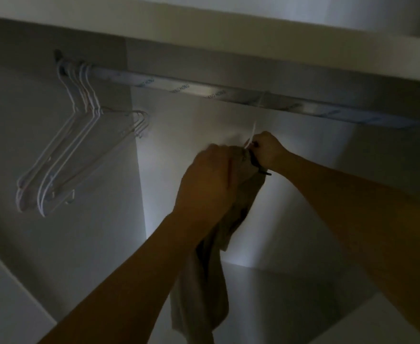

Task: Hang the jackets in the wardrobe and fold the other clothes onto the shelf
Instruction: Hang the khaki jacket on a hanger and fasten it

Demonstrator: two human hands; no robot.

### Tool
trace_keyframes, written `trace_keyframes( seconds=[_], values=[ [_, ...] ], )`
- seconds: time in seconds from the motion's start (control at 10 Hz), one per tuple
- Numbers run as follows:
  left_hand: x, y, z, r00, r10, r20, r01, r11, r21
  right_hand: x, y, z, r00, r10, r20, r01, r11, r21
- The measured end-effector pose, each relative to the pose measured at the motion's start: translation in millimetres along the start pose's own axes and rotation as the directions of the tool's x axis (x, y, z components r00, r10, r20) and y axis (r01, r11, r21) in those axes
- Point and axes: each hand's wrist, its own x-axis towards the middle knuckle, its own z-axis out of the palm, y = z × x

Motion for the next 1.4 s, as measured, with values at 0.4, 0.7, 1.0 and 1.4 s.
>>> trace_keyframes(
  seconds=[0.4,0.7,1.0,1.4],
  values=[
    [-22,44,57,0.868,-0.195,0.457,0.210,0.978,0.019,-30,33,-28,0.972,0.231,-0.049,-0.183,0.868,0.461],
    [-29,88,116,0.828,-0.206,0.521,0.260,0.965,-0.031,-68,71,-76,0.962,0.272,0.019,-0.240,0.812,0.532],
    [-31,120,138,0.808,-0.277,0.520,0.311,0.950,0.022,-95,84,-91,0.932,0.362,0.033,-0.329,0.803,0.497],
    [-40,160,6,0.869,-0.130,0.477,0.122,0.991,0.048,-257,19,-153,0.879,0.474,-0.054,-0.464,0.876,0.131]
  ],
)
